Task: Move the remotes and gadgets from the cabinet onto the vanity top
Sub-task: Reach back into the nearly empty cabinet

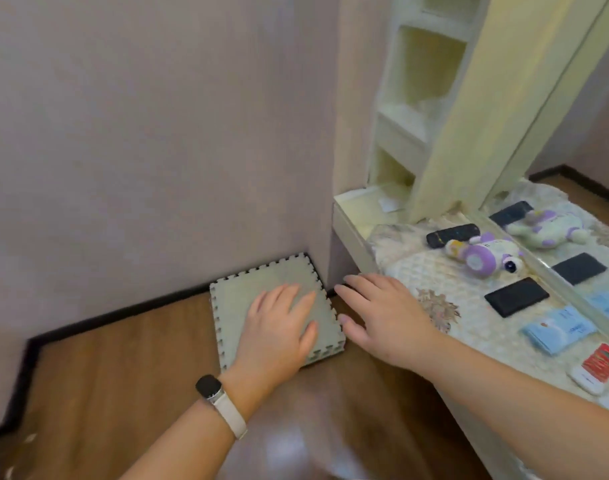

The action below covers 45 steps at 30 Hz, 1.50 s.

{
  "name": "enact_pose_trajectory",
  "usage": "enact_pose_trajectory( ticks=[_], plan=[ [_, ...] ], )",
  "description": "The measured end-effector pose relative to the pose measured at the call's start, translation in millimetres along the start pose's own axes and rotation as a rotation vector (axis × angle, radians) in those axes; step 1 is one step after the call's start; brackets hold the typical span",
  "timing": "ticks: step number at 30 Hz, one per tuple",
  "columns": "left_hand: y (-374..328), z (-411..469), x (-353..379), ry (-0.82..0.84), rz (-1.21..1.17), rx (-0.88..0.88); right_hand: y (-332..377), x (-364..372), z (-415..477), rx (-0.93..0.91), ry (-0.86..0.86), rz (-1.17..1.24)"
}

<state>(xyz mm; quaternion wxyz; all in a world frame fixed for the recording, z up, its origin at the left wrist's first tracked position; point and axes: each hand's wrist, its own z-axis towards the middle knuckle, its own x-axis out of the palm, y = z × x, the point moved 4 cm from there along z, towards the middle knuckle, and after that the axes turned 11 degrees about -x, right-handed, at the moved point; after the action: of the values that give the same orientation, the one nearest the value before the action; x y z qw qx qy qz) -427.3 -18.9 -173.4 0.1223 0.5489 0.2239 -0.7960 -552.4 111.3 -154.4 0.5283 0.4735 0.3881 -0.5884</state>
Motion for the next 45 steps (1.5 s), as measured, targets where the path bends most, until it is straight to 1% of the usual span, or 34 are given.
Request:
enact_pose_trajectory(
  ticks=[6,13,18,25,31,36,39,45],
  plan=[
    [118.4,-37.9,-37.7,-0.087,0.057,-0.192,92.5,17.2,90.6,-0.155,-0.014,0.015],
    [209.4,-81.2,-78.6,-0.105,0.075,-0.427,164.0,30.6,169.5,-0.327,0.01,0.028],
    [263.6,-107.0,-117.2,-0.173,0.136,-0.587,212.6,46.9,235.3,-0.523,-0.008,0.062],
    [341.8,-120.0,-164.9,-0.178,0.342,-0.807,290.6,69.8,339.1,-0.83,-0.105,0.167],
    [392.9,-91.5,-213.8,-0.215,0.506,-0.969,331.1,61.7,435.5,-0.996,-0.159,0.275],
    [425.2,-71.6,-248.1,-0.282,0.594,-1.048,357.8,49.2,505.2,-1.132,-0.242,0.318],
    [442.2,-72.4,-264.8,-0.324,0.634,-1.08,377.1,45.5,532.1,-1.184,-0.259,0.346],
    [484.7,-88.8,-286.7,-0.345,0.677,-1.169,424.2,49.5,569.3,-1.257,-0.29,0.373]
  ],
)
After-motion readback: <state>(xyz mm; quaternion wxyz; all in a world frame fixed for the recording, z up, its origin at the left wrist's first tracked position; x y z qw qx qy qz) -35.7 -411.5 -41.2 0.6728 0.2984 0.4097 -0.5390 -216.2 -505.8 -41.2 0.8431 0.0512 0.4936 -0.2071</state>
